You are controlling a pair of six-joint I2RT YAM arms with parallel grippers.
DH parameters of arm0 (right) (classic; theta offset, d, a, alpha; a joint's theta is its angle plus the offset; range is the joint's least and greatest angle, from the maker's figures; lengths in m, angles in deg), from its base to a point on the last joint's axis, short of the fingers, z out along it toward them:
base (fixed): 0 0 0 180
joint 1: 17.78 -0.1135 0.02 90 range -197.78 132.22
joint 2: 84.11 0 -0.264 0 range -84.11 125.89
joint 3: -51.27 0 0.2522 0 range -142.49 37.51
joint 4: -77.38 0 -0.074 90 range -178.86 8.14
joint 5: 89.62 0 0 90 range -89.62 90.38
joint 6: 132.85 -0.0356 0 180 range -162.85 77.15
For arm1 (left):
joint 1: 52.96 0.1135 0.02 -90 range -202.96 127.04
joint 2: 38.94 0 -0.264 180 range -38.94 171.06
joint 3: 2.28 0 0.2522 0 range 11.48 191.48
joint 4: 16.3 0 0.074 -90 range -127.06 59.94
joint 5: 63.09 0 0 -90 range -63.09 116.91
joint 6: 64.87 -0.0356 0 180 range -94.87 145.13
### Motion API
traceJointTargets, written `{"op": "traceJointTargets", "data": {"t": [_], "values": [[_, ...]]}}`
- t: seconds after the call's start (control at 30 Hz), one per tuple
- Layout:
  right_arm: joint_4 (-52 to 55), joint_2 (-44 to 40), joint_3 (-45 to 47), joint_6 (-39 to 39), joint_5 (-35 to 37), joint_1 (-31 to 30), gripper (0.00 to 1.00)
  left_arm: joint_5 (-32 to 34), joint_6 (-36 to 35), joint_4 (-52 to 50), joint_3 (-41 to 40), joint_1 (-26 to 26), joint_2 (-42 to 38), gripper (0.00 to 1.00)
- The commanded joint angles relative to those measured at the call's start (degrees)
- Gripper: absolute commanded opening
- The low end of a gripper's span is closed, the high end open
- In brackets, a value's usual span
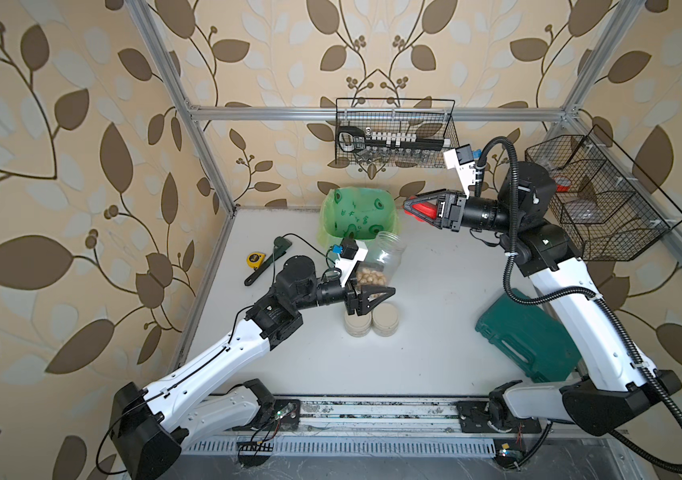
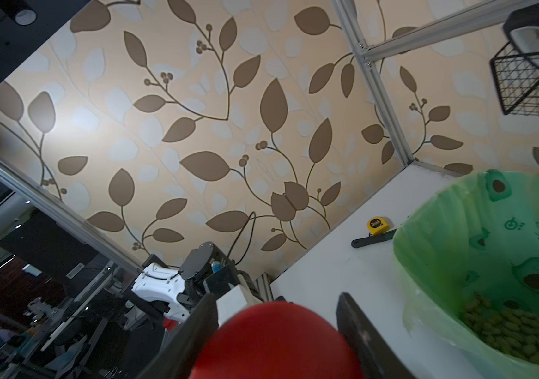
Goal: Empty moldy peanuts from jars
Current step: Unscrew the lid from the jar, then place the lid at the center of the board.
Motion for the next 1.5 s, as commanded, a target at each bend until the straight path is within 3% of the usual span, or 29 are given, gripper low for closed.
{"op": "traceJointTargets", "data": {"t": [0.0,0.3,0.43,0.63,1.1,1.3,1.47], "values": [[4.5,-3.6,2.4,4.6,8.2,1.8,0.44,5.8,-2.3,-0.7,-0.7,0.1,-4.2,0.35],[7.0,-11.3,15.0,10.0,30.2,3.9,0.43,15.3,-3.8,-4.3,-6.0,0.1,-16.3,0.35],[2.6,-16.0,25.8,10.5,39.5,3.9,0.42,20.9,-3.3,-3.7,-9.9,0.1,-21.4,0.35],[-2.5,-22.2,40.8,10.2,49.8,3.9,0.44,23.6,-2.3,-4.7,-12.3,0.1,-26.6,0.36],[-18.4,-31.3,68.9,1.5,60.8,3.3,0.39,20.6,2.5,-4.6,-14.6,0.1,-31.2,0.37],[-22.9,-27.9,74.6,-2.7,62.2,1.5,0.39,18.9,4.5,-6.4,-14.8,0.1,-32.5,0.37],[-25.8,-22.6,76.8,-4.6,68.5,-5.6,0.39,18.8,5.0,-7.8,-15.4,0.0,-34.2,0.37]]}}
